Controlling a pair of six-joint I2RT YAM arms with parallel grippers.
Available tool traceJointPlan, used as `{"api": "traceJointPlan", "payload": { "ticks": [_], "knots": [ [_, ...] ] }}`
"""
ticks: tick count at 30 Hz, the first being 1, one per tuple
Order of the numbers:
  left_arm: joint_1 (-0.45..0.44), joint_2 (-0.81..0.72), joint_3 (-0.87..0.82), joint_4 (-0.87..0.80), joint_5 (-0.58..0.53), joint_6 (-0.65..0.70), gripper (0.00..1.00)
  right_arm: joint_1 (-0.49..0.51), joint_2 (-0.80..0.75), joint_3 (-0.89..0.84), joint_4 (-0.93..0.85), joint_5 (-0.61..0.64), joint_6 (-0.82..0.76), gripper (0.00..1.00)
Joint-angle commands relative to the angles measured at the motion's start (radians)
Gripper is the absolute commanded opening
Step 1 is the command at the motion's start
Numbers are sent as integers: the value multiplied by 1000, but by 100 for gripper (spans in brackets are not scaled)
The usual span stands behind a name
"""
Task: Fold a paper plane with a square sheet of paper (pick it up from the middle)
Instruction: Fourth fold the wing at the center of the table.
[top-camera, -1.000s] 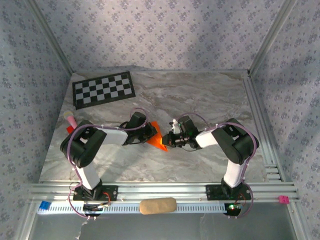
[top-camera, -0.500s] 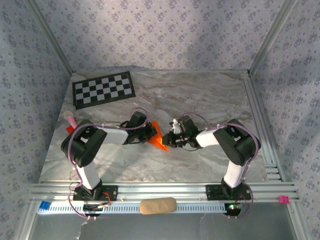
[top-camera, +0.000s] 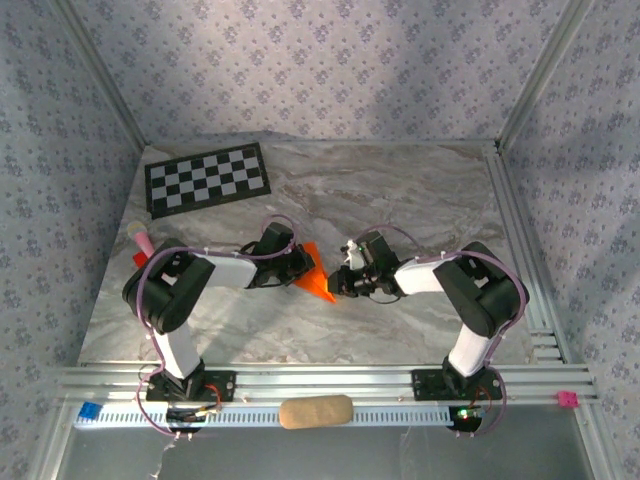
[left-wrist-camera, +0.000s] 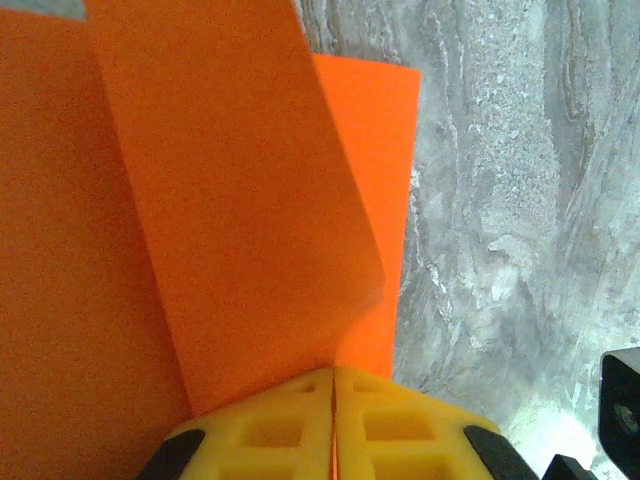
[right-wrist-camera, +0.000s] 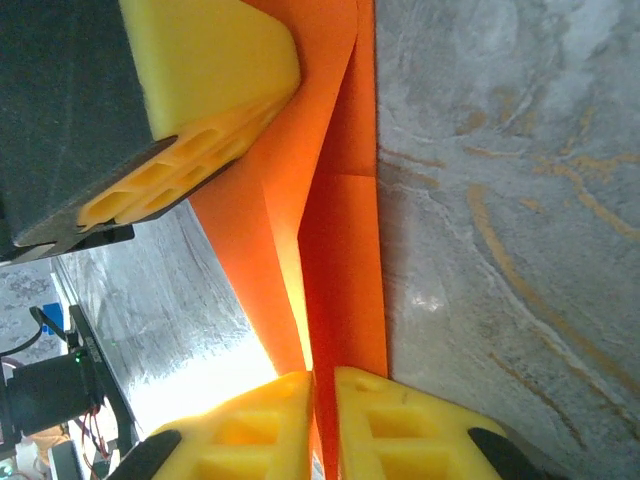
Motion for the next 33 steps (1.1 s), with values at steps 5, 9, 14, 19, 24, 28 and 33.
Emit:
{"api": "traceJointPlan", "payload": {
  "ticks": [5,9,14,19,24,28,33],
  "knots": [
    [9,16,6,-36,-5,15,10,5,23,-12,-147,39,-28,14],
    [8,16,6,-36,-5,16,10,6,6,-12,-164,33,-35,15],
    [8,16,2,-36,-6,14,10,10,-18,-20,-187,15,-48,14],
    [8,15,1,-35,-9,13,10,9,-17,-30,-209,5,-63,12],
    [8,15,-2,-31,-9,10,10,9,-1,-36,-199,-3,-63,10],
    [8,16,-5,-27,-8,7,10,7,10,-35,-191,-11,-53,10],
    [8,13,-7,-26,-12,5,10,5,-2,-33,-208,-17,-46,10]
  ]
}}
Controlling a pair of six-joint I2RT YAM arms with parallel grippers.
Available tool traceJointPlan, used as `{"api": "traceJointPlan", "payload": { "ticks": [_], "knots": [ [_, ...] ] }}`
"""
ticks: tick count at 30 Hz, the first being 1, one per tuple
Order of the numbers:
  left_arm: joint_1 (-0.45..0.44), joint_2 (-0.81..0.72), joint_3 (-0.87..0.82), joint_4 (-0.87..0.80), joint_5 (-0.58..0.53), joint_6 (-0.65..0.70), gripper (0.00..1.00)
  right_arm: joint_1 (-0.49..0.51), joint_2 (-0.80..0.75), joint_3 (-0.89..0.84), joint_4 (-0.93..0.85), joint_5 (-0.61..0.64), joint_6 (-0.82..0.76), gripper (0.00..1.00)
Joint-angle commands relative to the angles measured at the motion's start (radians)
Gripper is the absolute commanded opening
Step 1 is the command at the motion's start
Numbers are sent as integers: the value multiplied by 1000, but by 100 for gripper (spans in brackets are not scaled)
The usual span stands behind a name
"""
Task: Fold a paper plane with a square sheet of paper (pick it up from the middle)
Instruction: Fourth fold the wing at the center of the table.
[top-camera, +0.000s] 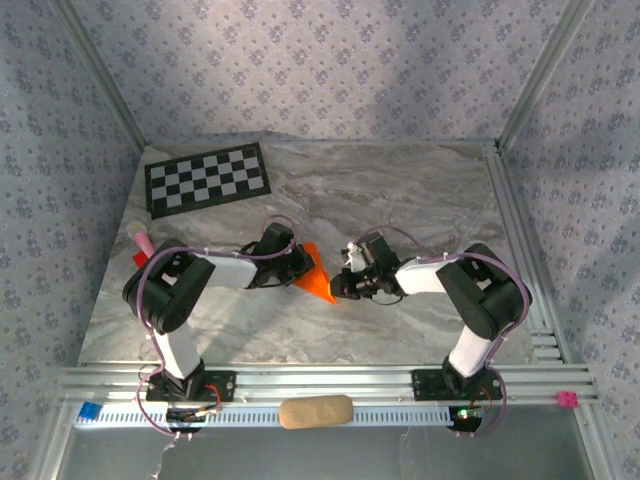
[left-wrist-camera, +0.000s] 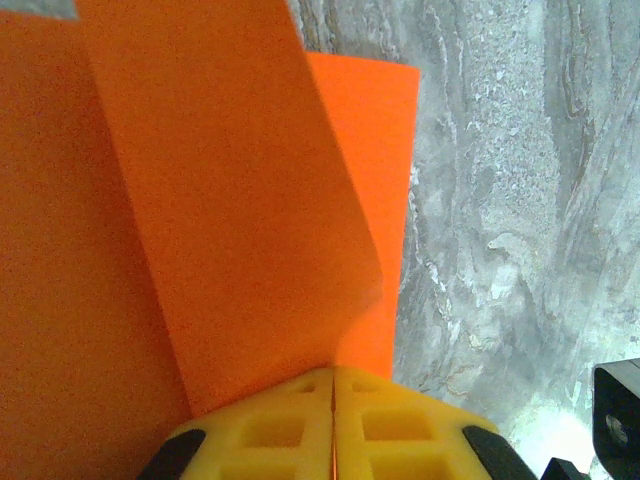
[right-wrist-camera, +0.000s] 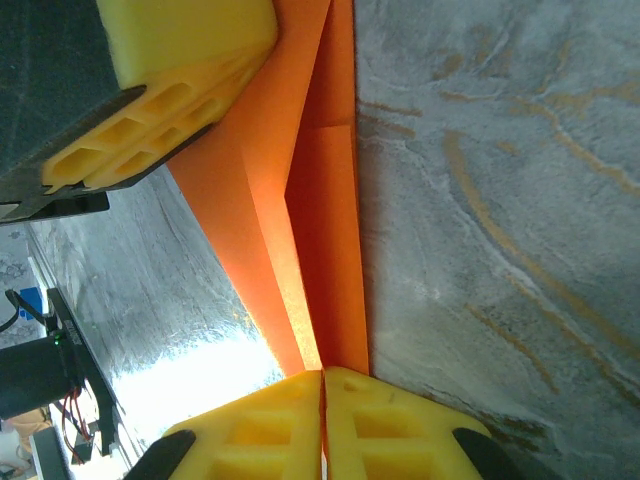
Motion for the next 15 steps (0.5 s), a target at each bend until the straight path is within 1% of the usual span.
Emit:
{"api": "traceJointPlan", "payload": {
  "ticks": [1,8,11,14,15],
  "knots": [
    [8,12,-7,-29,-12,5,10,2,11,-42,-126,-17,1,11],
    [9,9,-13,-31,-20,4,10,1,4,-47,-163,-29,-20,13],
    [10,9,-13,-31,-19,4,10,1,4,-55,-179,-9,-21,16],
    [10,7,-13,-31,-18,3,9,1,4,-52,-192,-12,-20,16],
    [10,6,-15,-32,-19,3,9,1,2,-53,-196,-15,-54,15]
  ]
}}
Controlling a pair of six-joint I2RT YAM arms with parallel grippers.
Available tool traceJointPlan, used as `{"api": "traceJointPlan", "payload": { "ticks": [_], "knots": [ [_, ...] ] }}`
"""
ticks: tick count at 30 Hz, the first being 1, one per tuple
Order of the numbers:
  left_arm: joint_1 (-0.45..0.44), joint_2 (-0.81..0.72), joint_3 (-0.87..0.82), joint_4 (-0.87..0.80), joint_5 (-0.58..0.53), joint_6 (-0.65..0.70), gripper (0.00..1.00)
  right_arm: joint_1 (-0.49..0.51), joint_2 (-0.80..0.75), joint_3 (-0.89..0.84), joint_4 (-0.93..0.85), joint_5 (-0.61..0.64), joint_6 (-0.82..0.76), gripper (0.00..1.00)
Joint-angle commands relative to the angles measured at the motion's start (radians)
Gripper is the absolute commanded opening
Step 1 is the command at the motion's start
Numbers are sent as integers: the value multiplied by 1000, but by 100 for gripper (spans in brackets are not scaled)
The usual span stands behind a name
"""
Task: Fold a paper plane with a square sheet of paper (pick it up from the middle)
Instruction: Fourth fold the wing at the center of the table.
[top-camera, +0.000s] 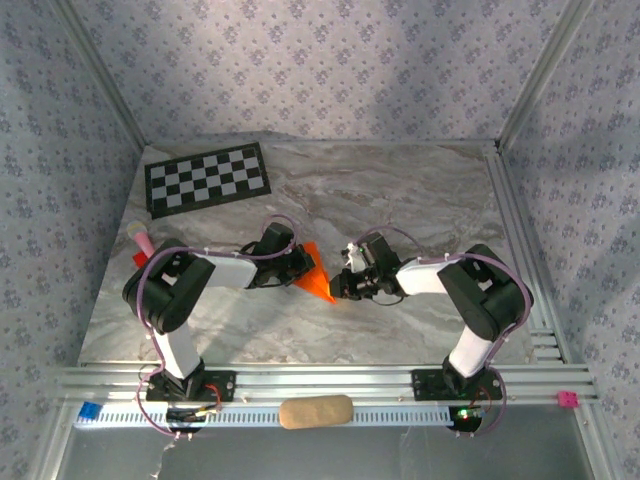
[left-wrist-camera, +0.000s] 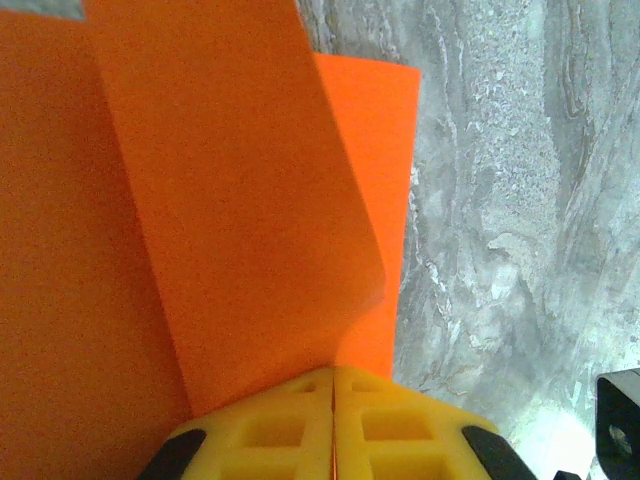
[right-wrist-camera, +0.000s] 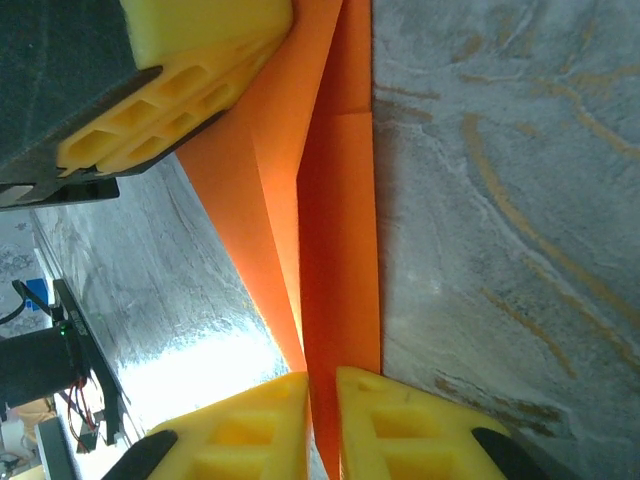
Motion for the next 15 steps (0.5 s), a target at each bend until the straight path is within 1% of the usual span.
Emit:
{"api": "traceJointPlan", "payload": {
  "ticks": [1,7,11,15],
  "knots": [
    [10,6,-14,-32,-20,4,9,2,8,-47,-187,0,-40,14],
    [10,4,-16,-34,-19,3,9,3,-6,-50,-206,7,-52,10],
    [10,6,-17,-33,-22,2,9,3,-15,-47,-226,8,-57,10],
    [9,6,-17,-33,-21,1,9,3,-34,-47,-254,30,-69,13]
  ]
}}
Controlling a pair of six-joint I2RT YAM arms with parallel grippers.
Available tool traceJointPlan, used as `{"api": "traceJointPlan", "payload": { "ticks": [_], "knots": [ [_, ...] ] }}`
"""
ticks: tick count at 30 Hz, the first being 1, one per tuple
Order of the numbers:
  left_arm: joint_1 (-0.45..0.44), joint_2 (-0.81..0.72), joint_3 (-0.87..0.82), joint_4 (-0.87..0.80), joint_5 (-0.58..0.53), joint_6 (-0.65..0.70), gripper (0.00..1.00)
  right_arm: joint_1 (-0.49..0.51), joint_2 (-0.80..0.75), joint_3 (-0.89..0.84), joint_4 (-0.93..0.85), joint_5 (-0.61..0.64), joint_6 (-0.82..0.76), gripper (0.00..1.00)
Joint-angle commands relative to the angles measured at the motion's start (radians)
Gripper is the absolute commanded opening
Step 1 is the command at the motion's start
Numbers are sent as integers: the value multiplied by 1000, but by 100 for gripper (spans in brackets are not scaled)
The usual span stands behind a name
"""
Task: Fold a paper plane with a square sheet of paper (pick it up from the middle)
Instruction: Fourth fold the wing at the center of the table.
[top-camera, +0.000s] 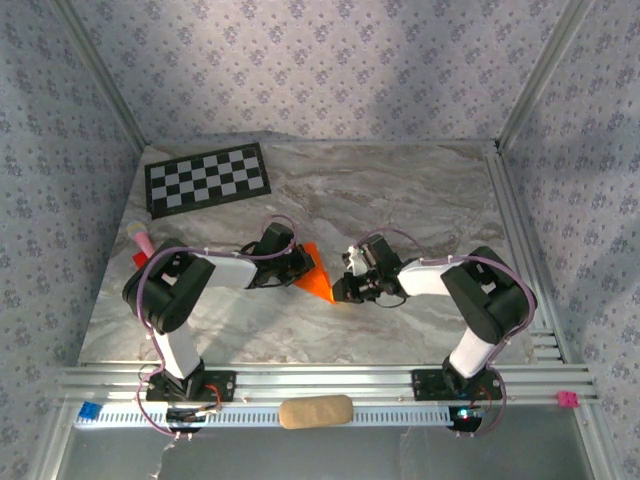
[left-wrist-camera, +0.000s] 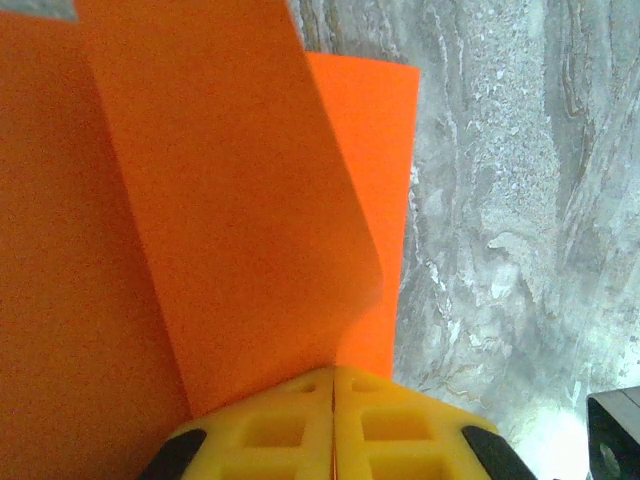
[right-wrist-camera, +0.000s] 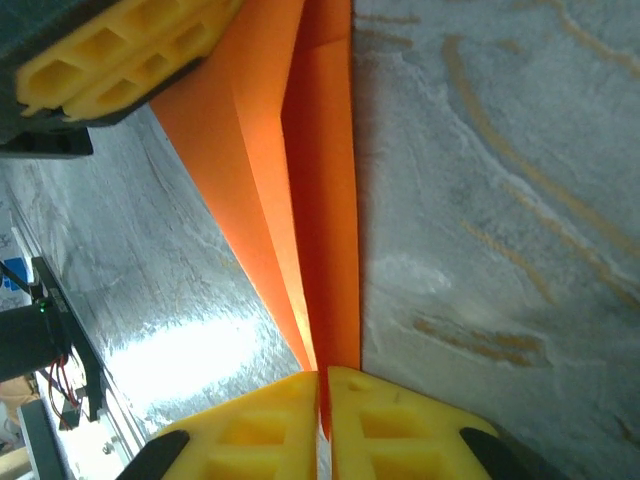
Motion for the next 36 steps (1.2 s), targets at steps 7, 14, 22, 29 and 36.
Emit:
{"api": "traceJointPlan", "payload": {
  "ticks": [7,14,22,29,36],
  "knots": [
    [9,6,-17,-32,-19,1,9,8,27,-44,-182,59,-29,12],
    [9,7,-19,-30,-20,-1,10,12,25,-34,-215,94,-32,7],
    [8,6,-21,-32,-21,0,9,16,-39,-33,-223,97,-18,12],
    [8,6,-28,-30,-22,0,9,15,-163,20,-216,91,-10,20],
    [8,7,-27,-26,-21,2,9,44,-47,117,-128,-3,15,5]
  ]
}}
